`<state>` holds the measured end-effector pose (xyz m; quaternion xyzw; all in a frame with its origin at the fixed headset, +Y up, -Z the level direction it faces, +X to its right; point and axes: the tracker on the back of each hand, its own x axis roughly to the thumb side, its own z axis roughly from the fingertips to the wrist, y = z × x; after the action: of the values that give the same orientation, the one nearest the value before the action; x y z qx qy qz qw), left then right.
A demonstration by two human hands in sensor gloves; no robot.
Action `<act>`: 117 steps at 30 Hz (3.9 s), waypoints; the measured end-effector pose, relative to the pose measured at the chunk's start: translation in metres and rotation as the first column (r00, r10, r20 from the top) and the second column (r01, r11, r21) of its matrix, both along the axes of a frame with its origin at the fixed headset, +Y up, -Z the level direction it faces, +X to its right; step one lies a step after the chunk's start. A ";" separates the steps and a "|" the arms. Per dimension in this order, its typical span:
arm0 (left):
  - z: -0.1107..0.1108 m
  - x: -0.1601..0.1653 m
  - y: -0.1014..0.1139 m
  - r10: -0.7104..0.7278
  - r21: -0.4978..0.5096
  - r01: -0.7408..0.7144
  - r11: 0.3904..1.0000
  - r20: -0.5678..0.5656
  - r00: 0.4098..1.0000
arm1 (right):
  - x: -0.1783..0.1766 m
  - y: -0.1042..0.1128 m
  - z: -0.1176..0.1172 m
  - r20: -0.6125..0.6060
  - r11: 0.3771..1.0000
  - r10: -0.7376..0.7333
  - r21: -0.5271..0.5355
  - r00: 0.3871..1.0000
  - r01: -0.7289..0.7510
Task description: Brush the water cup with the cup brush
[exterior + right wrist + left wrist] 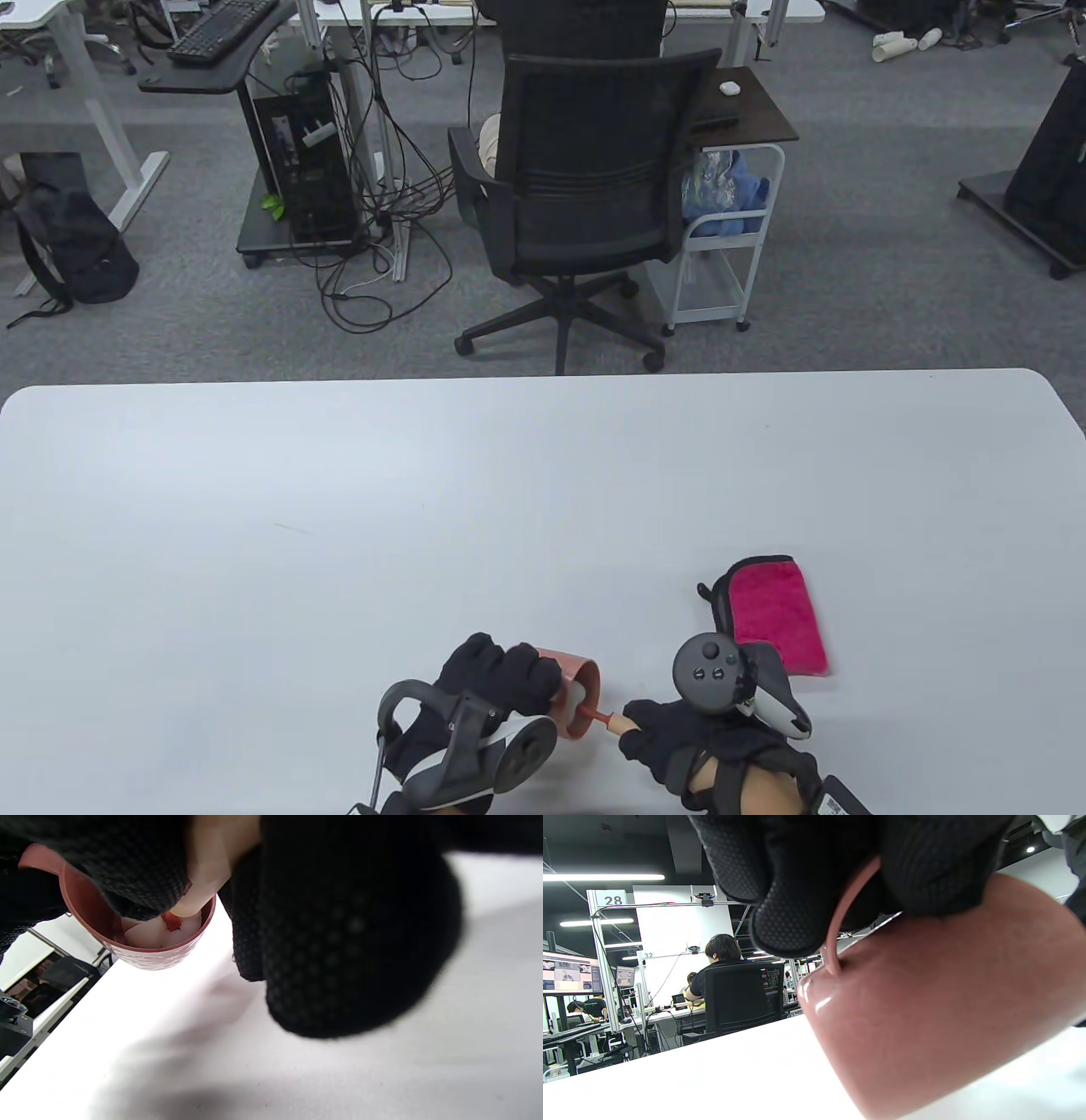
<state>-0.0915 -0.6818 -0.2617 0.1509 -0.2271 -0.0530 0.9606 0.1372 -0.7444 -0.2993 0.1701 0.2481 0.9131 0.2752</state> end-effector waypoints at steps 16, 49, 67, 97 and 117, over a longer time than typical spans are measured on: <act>-0.002 -0.001 0.001 0.036 -0.025 -0.036 0.999 0.013 0.999 | 0.002 0.017 0.004 -0.041 0.998 -0.004 0.069 0.999 0.006; -0.001 -0.002 0.001 0.050 0.047 -0.049 0.998 -0.027 0.998 | 0.009 0.018 -0.001 0.108 0.992 0.053 0.112 0.993 -0.065; -0.001 0.004 -0.002 -0.004 0.054 0.006 0.998 -0.042 0.999 | -0.009 0.015 0.012 0.063 0.998 0.046 0.045 0.997 -0.049; -0.013 -0.035 0.010 0.373 -0.026 -0.377 0.926 -0.105 0.922 | 0.040 0.027 -0.008 0.102 0.961 -0.275 0.015 0.956 0.275; -0.019 -0.085 0.003 0.751 -0.099 -0.770 0.630 -0.178 0.636 | 0.052 0.011 -0.015 0.410 0.973 0.017 0.204 0.912 -0.110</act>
<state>-0.1760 -0.6790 -0.2810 0.1487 -0.0880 0.3677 0.9137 0.1896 -0.7338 -0.3140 -0.0013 0.0871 0.9590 0.2697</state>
